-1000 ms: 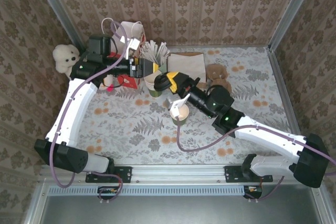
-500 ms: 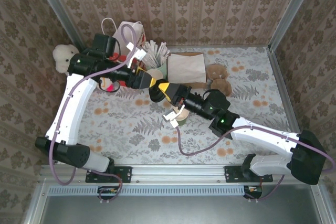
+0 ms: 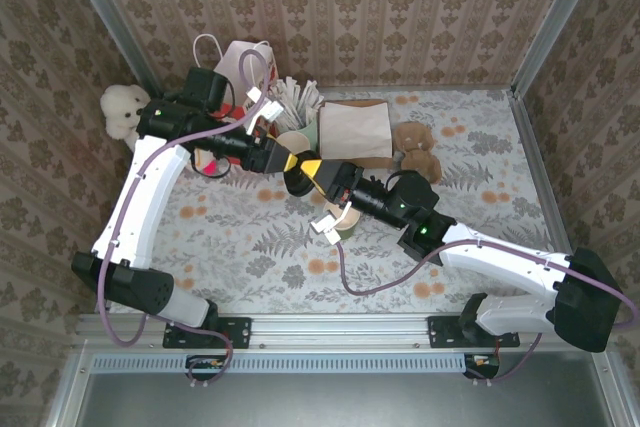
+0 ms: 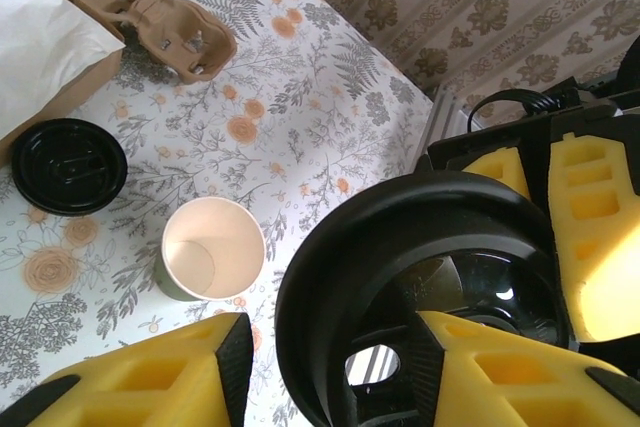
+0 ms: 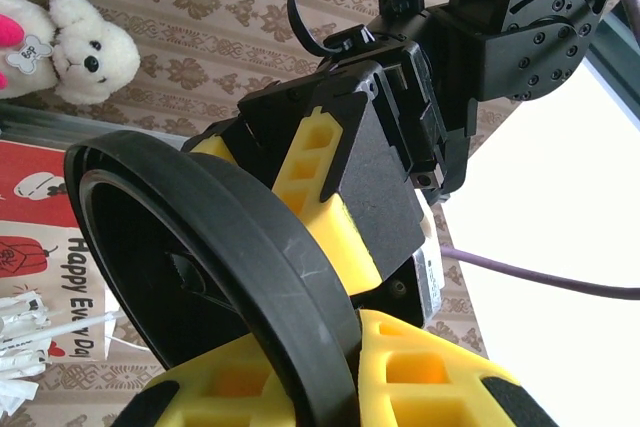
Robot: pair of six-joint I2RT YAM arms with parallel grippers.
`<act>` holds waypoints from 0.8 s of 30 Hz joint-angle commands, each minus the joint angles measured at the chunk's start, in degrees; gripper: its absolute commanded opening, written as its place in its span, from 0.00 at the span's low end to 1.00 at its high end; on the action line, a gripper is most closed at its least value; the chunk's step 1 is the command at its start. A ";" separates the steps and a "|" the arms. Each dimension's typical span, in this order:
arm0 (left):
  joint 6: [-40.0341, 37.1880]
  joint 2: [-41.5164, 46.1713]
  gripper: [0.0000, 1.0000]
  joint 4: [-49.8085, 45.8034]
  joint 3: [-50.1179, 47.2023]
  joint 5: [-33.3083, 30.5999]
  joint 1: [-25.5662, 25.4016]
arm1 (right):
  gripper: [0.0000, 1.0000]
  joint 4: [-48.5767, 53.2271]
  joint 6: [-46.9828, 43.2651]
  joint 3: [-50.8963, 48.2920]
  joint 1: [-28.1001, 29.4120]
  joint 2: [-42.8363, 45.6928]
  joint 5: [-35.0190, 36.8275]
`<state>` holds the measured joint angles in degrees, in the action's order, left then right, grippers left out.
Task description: Pack the takeout coffee
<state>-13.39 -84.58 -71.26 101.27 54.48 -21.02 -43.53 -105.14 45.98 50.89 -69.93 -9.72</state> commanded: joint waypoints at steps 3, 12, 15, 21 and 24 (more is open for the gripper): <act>-2.84 2.45 0.47 0.39 -2.51 5.49 0.38 | 0.07 -2.96 -1.20 1.35 0.24 -0.03 -1.02; -3.58 3.55 0.40 1.33 -4.34 5.42 0.69 | 0.07 -3.22 -1.29 2.30 0.18 -0.38 -1.49; -3.58 3.30 0.36 1.59 -4.23 5.46 0.71 | 0.07 -3.06 -1.37 2.33 0.18 -0.27 -1.78; -4.75 2.60 0.35 1.09 -4.29 7.25 0.71 | 0.07 -3.98 -1.47 2.53 0.88 -1.46 -2.41; -4.89 2.49 0.25 1.31 -4.42 7.31 0.71 | 0.07 -6.48 -1.58 2.86 1.30 -2.68 -2.35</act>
<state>-16.56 -82.24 -69.82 97.34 58.19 -20.08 -46.24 -106.26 46.17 51.40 -70.96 -10.00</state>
